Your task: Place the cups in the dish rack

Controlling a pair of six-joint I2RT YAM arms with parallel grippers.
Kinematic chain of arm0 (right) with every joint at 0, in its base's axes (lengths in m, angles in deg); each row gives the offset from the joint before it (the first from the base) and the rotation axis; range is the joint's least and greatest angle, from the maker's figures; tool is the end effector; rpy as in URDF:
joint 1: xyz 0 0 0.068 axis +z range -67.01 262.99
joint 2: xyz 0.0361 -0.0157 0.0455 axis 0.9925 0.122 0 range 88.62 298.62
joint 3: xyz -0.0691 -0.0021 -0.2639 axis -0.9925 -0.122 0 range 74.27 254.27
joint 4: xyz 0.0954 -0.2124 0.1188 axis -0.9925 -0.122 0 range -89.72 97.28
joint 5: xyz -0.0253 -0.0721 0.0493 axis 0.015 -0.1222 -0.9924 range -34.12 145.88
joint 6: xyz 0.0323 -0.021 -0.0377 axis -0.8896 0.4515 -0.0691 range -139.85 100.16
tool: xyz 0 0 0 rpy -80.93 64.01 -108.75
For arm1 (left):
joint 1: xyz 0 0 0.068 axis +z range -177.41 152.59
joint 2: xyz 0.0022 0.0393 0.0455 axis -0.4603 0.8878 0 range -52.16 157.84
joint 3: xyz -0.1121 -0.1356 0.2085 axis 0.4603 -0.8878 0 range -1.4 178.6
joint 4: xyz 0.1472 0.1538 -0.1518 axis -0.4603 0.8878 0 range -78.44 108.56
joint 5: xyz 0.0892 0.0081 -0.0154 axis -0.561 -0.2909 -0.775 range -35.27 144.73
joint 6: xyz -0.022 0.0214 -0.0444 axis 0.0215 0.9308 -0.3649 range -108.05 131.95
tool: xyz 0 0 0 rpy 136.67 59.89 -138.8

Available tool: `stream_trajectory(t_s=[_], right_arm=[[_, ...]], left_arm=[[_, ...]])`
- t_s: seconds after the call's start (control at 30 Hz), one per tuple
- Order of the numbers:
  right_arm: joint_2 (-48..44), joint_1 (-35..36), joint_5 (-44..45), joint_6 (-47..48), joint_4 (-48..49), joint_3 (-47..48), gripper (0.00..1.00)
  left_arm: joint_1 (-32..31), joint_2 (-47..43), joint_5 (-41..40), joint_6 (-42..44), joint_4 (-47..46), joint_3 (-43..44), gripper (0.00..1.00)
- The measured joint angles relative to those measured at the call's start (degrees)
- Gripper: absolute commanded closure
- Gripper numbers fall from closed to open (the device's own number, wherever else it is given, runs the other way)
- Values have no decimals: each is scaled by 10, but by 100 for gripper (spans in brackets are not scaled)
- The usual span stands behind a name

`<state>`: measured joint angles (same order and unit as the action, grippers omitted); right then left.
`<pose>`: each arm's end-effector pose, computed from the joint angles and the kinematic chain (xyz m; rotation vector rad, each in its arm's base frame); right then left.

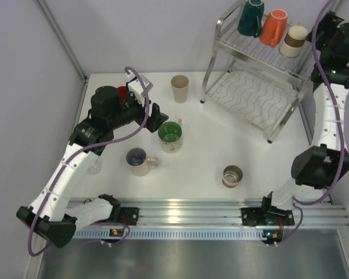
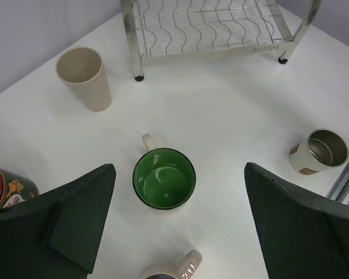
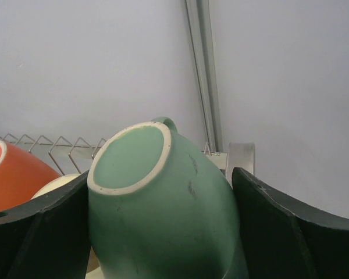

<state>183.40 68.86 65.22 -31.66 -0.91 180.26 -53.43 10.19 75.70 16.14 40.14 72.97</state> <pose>0.3667 -0.0983 0.4888 0.4674 1.4472 -0.1561 0.1989 -0.1113 0.4265 0.7349 1.7342 -0.6027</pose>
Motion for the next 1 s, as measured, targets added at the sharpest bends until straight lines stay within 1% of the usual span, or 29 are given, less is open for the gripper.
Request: stream_trajectory(t_s=[0.2,0.63,0.83,1.0], right_arm=[[-3,-11,-19,-33,-7,2,100],[-7,-30,-76,-120,-1,1,100],[-7,-31,-89,-135,8,-2,100],[-15,-30,-89,-127,34,-25,100]], left_arm=[[0,-16,0,0,-3,-17,2],[0,-24,0,0,-11,-24,2],[0,-30,0,0,-15,-27,2],[0,-30,0,0,-16,-27,2]])
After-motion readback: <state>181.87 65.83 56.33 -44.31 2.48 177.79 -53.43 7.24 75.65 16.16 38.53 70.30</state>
